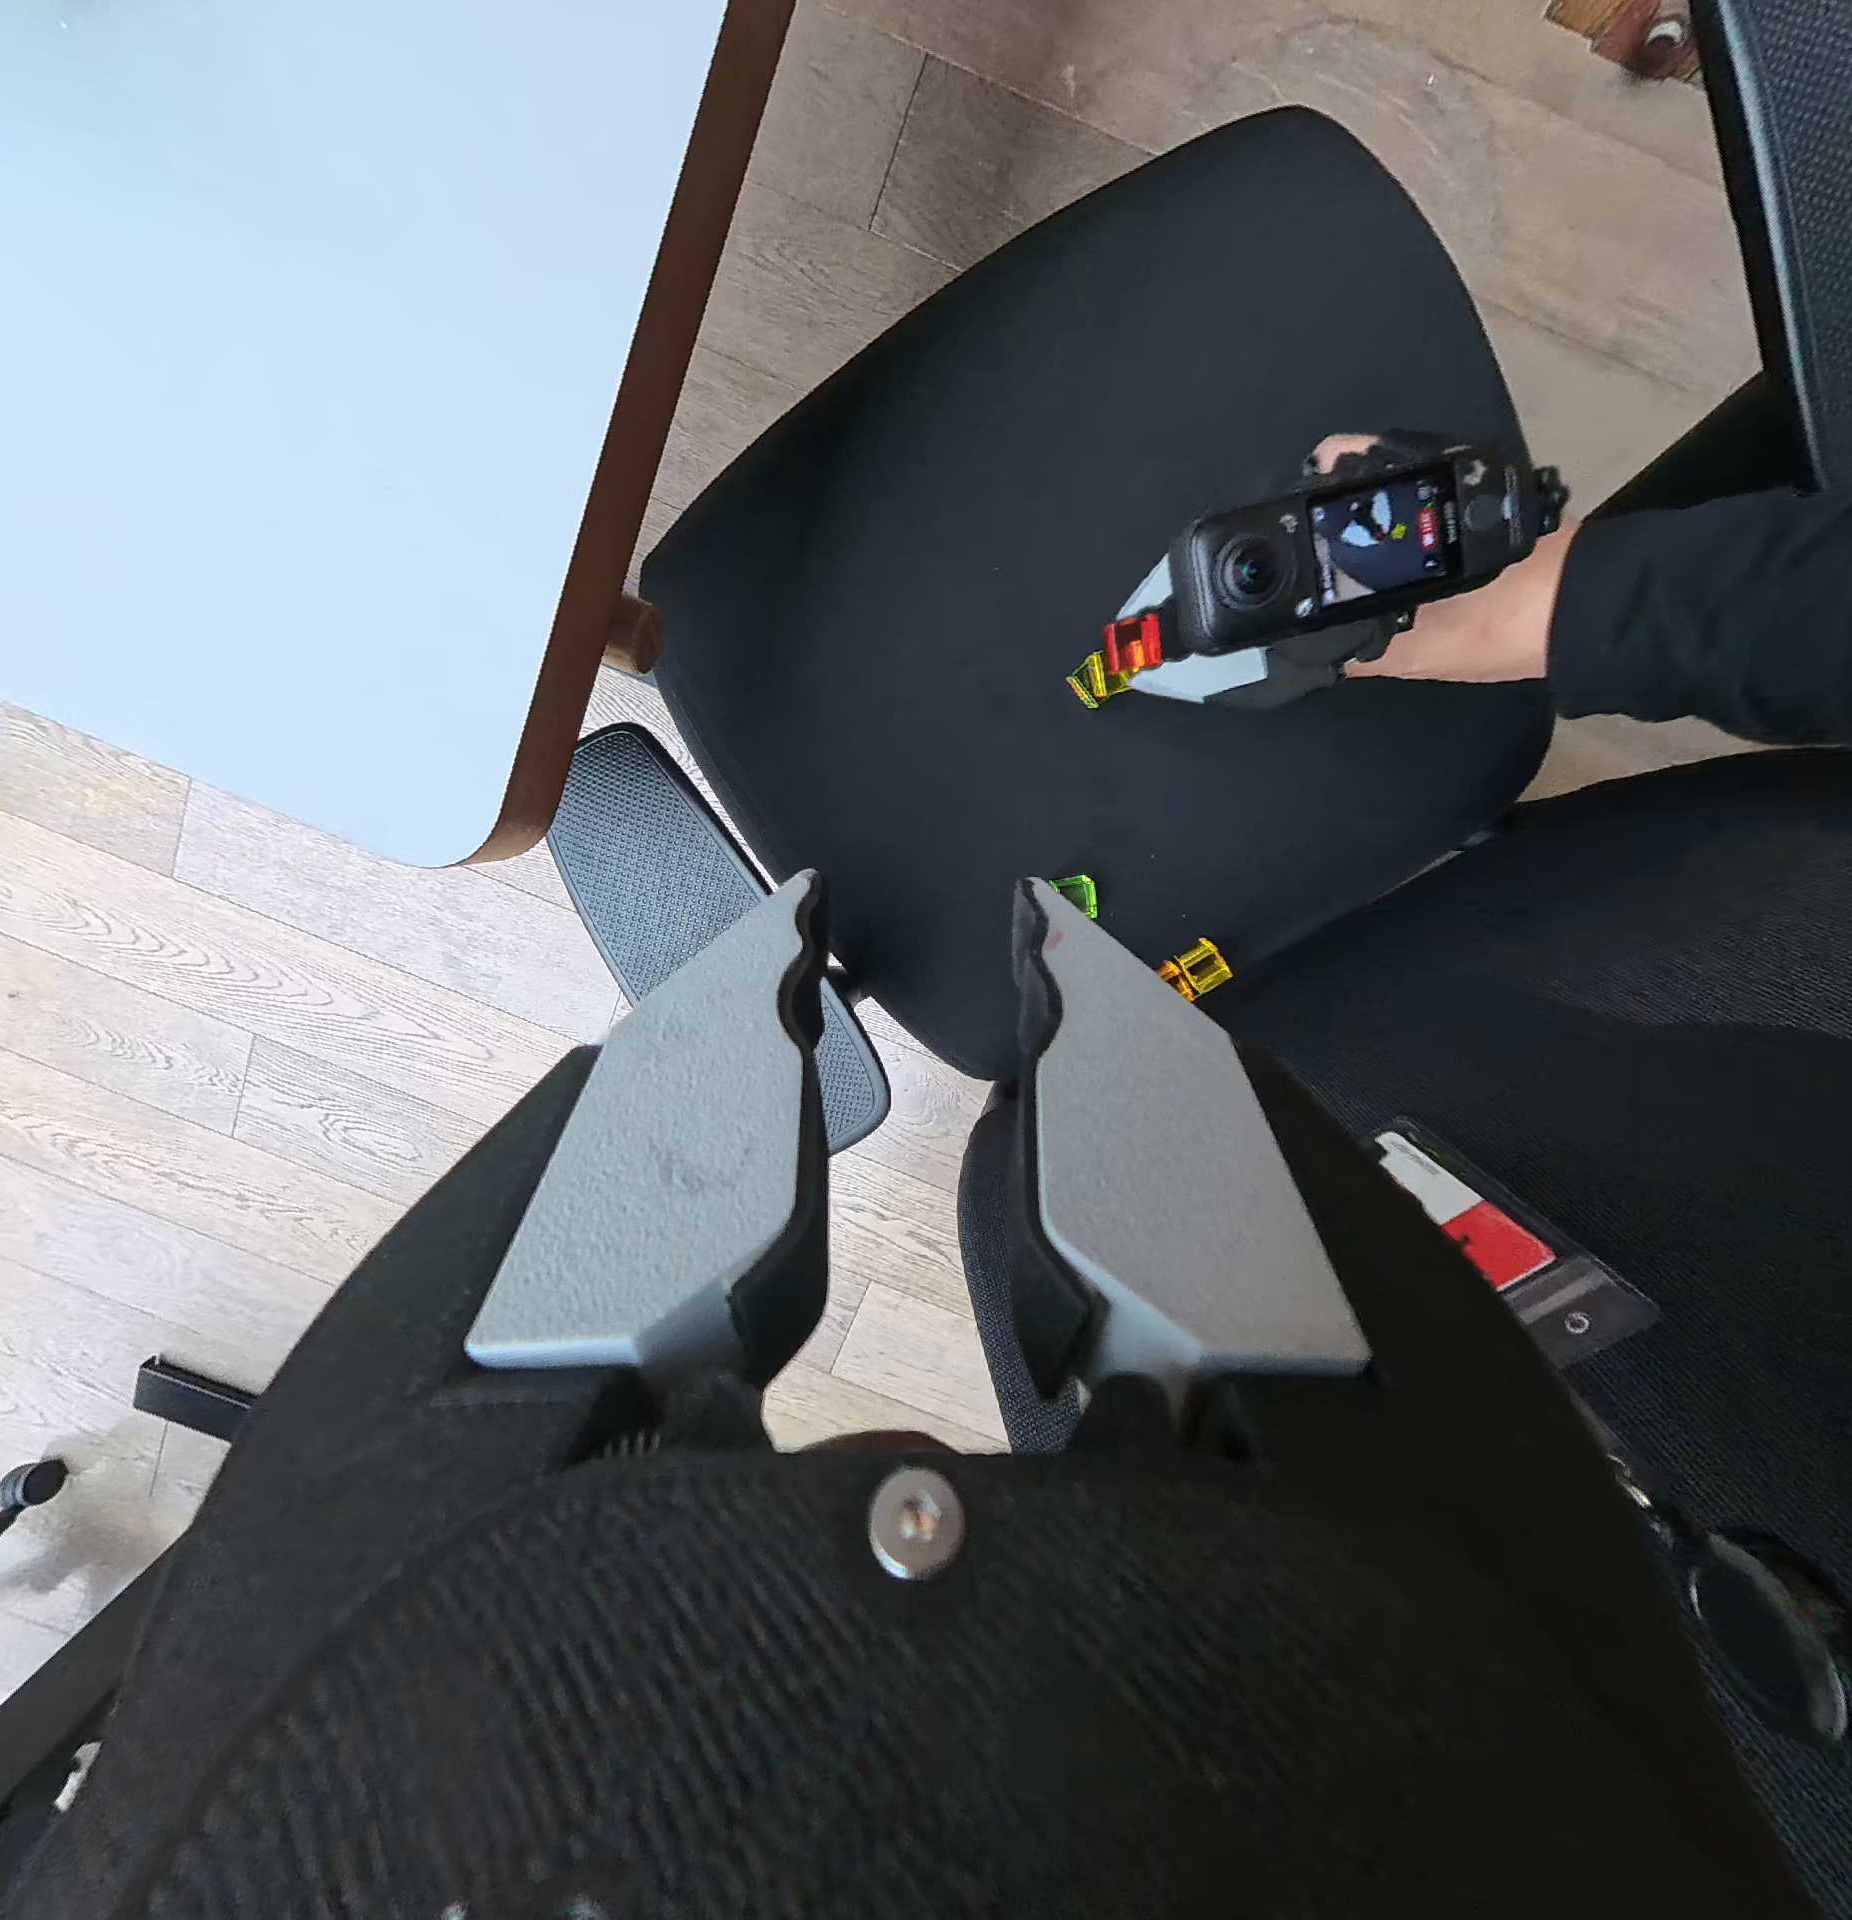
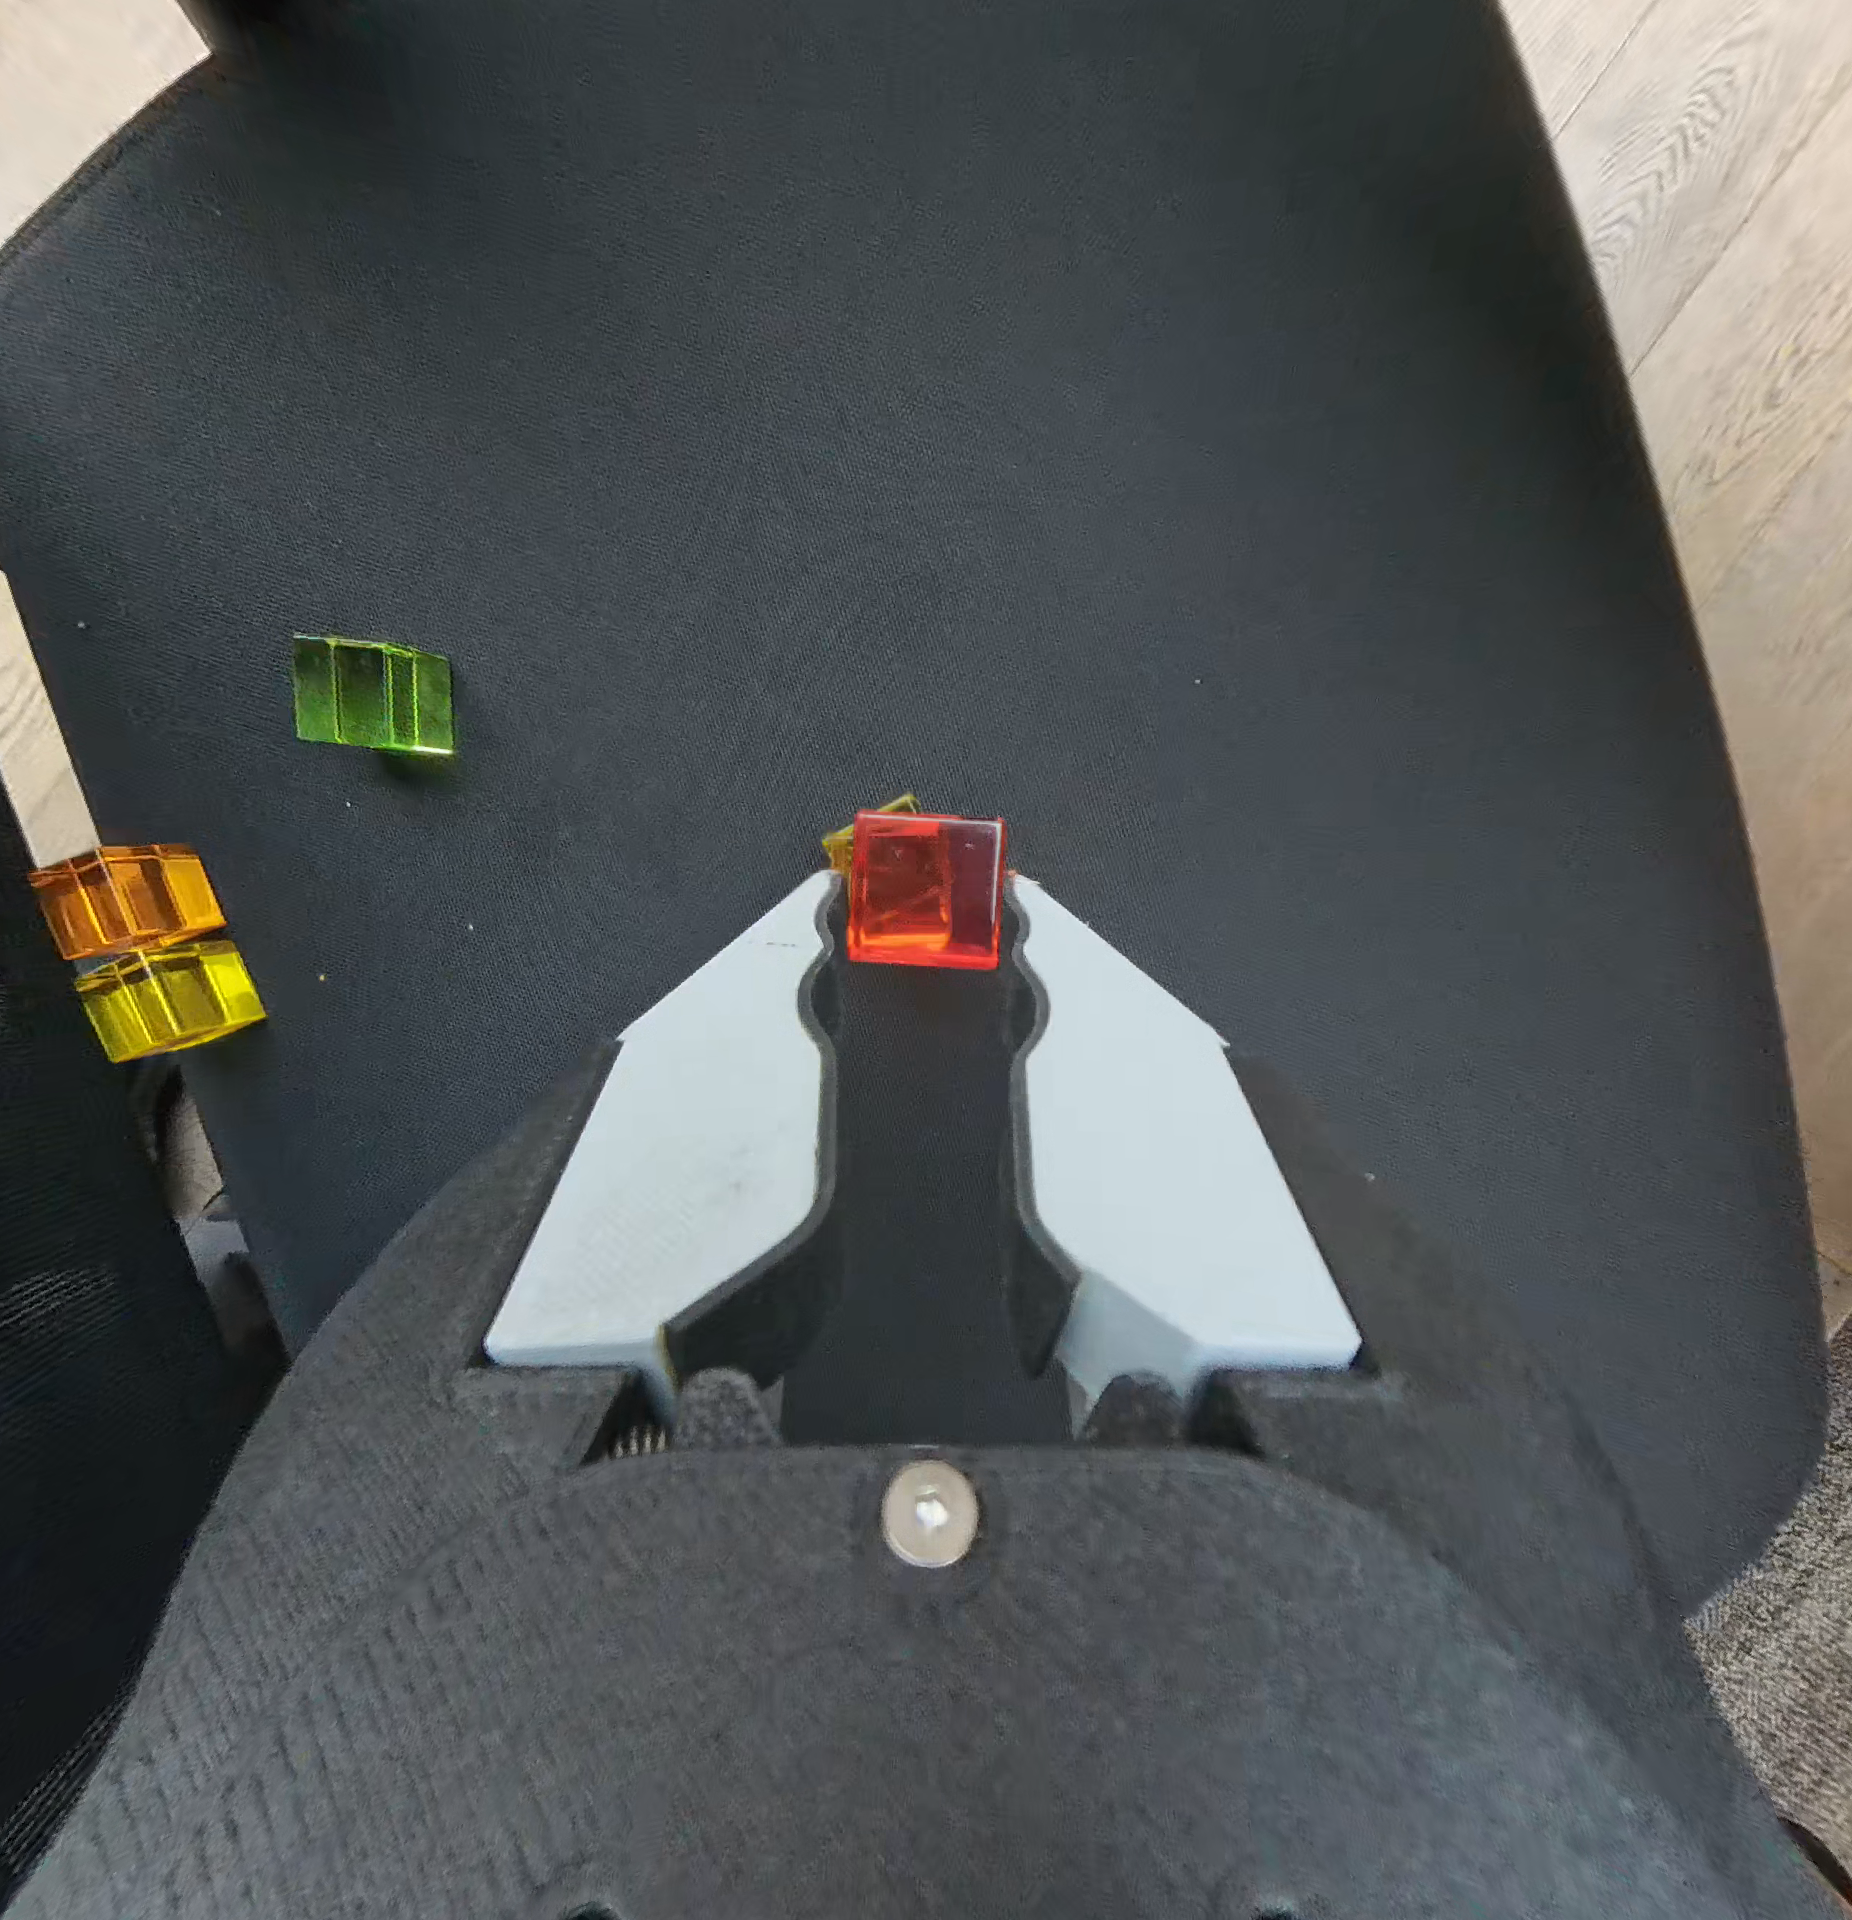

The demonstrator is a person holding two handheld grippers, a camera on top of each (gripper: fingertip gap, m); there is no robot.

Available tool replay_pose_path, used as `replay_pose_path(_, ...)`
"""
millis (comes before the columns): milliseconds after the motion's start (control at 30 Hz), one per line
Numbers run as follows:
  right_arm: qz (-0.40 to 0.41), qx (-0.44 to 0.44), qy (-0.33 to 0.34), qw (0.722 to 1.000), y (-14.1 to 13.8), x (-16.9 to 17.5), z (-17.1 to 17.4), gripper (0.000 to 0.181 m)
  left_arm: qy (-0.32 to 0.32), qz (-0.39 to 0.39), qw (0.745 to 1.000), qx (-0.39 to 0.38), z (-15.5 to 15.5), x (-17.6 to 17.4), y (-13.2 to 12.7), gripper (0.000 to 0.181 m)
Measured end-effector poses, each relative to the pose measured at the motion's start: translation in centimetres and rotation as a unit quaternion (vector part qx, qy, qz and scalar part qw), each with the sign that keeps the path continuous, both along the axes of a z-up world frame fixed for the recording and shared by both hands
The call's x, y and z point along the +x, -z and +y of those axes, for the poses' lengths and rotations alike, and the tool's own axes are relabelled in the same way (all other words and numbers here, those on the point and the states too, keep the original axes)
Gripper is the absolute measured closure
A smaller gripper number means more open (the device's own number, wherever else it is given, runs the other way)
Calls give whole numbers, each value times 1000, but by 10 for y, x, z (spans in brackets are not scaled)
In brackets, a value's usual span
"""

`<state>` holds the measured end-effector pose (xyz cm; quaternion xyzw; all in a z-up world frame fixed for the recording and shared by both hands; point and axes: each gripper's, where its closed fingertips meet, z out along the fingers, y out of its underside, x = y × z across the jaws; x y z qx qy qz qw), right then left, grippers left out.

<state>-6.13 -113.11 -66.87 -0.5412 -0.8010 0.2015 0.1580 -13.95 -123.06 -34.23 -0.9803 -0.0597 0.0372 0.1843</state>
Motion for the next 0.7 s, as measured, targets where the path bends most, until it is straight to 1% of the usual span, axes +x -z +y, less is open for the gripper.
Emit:
replay_pose_path(133,-9,0,-10,1000,10,-4,-6,155,-1,0,1000,-1,-1,0,1,150)
replay_pose_path(233,-19,21,-22,999,16,-4,-5,156,1,0,1000,-2,-1,1,1,149)
replay_pose_path(333,-22,22,-25,999,18,-2,-5,153,1,2,1000,-1,-1,1,0,149)
replay_pose_path(467,-17,12,-23,1000,16,1,-8,144,-2,0,1000,1,-1,0,-1,149)
replay_pose_path(567,-18,16,-24,999,17,4,-7,134,-1,1,1000,1,-1,0,-1,149)
replay_pose_path(700,-40,21,-35,998,29,10,-6,123,-1,0,1000,-1,-1,0,0,150)
